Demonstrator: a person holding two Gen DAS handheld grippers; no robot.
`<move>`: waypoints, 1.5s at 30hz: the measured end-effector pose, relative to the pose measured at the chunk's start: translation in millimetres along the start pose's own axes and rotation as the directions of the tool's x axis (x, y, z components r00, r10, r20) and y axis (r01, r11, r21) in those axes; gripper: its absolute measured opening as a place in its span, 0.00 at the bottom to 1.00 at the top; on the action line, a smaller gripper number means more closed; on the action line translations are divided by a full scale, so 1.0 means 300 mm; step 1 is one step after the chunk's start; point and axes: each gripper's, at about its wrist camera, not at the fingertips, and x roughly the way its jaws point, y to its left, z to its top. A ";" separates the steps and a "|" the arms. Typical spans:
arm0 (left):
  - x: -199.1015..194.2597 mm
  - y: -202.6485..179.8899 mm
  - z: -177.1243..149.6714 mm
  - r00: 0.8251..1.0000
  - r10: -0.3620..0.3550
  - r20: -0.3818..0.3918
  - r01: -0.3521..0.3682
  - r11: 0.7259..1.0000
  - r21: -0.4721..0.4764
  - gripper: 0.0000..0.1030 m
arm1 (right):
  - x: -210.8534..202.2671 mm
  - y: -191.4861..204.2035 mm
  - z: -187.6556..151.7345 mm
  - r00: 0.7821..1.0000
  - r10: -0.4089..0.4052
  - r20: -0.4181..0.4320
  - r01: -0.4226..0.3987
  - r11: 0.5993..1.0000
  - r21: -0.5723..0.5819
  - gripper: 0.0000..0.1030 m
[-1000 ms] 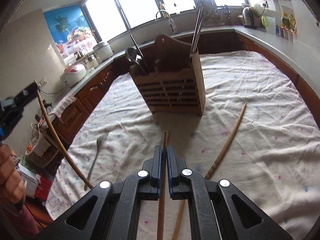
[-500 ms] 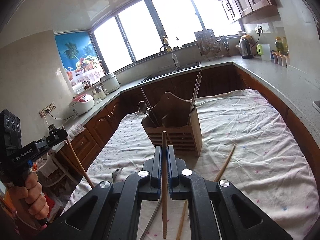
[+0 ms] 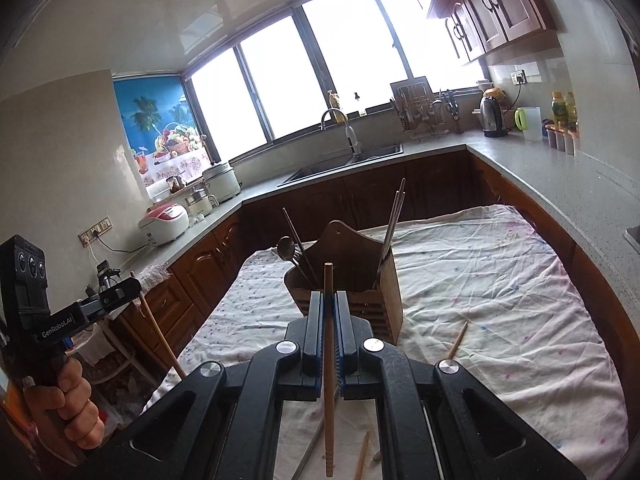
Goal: Organize utensils
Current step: 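Carry both wooden chopsticks upright over the wooden holder with both grippers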
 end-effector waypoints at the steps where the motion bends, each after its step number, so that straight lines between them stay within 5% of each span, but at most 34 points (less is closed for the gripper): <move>1: 0.004 0.001 0.006 1.000 0.000 0.002 0.000 1.000 0.001 0.04 | 0.000 -0.001 0.010 1.000 0.000 0.006 0.000 1.000 0.000 0.05; 31: 0.318 -0.021 0.420 0.984 0.043 0.173 -0.053 0.997 0.057 0.04 | 0.209 -0.067 0.424 0.971 -0.039 0.235 0.038 0.999 0.009 0.05; 45: 0.509 0.079 0.330 0.972 0.104 0.212 -0.099 0.995 -0.033 0.04 | 0.352 -0.117 0.399 0.969 -0.065 0.238 0.067 0.998 0.002 0.05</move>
